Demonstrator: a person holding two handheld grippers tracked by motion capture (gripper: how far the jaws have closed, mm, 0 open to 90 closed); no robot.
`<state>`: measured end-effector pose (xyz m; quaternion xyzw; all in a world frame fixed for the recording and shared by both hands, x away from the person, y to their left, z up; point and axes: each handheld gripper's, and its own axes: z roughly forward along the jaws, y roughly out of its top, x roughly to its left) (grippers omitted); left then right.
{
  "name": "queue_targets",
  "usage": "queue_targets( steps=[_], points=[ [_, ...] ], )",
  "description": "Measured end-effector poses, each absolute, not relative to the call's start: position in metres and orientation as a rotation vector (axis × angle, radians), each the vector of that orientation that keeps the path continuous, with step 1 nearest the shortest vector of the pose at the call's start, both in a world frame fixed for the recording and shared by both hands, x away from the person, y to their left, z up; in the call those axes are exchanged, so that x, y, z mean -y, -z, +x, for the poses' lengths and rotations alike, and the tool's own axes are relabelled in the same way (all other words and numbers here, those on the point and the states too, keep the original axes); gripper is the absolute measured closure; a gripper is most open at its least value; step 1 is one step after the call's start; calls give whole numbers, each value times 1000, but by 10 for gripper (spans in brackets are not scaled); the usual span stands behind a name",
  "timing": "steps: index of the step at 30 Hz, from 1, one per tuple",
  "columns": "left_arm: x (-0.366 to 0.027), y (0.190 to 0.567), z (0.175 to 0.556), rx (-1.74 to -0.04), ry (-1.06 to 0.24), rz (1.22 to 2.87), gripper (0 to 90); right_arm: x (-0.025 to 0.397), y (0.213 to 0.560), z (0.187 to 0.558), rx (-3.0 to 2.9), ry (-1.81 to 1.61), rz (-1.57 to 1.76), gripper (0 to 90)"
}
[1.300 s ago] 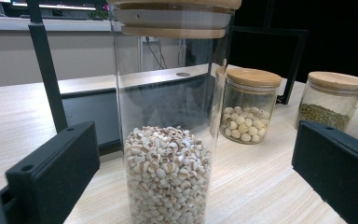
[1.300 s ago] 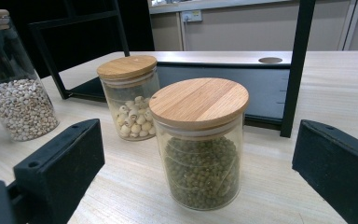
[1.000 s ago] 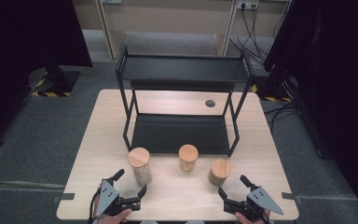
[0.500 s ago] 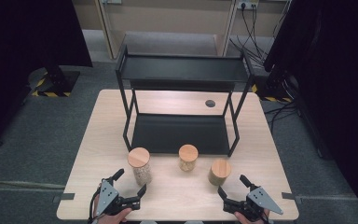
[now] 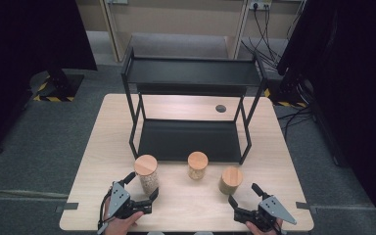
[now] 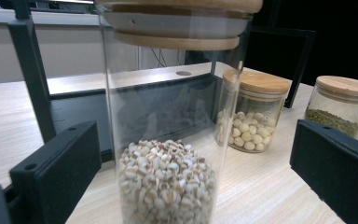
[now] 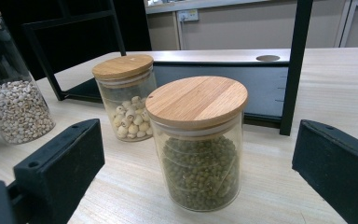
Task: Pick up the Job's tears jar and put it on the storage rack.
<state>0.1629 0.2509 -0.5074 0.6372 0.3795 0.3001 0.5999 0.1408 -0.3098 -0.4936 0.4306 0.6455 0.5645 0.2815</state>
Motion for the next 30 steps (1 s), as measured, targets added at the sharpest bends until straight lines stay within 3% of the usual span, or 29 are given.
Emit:
queue_targets(
  steps=[19, 27, 30],
  points=[
    [-250, 502, 182, -882, -726, 1502, 116, 310, 494, 142, -1733, -1514, 1157, 25],
    [-246, 502, 188, -858, -746, 1520, 244, 310, 494, 142, -1737, -1513, 1159, 27],
    [-244, 500, 187, -870, -747, 1525, 253, 310, 494, 142, -1740, -1513, 1158, 27]
  ],
)
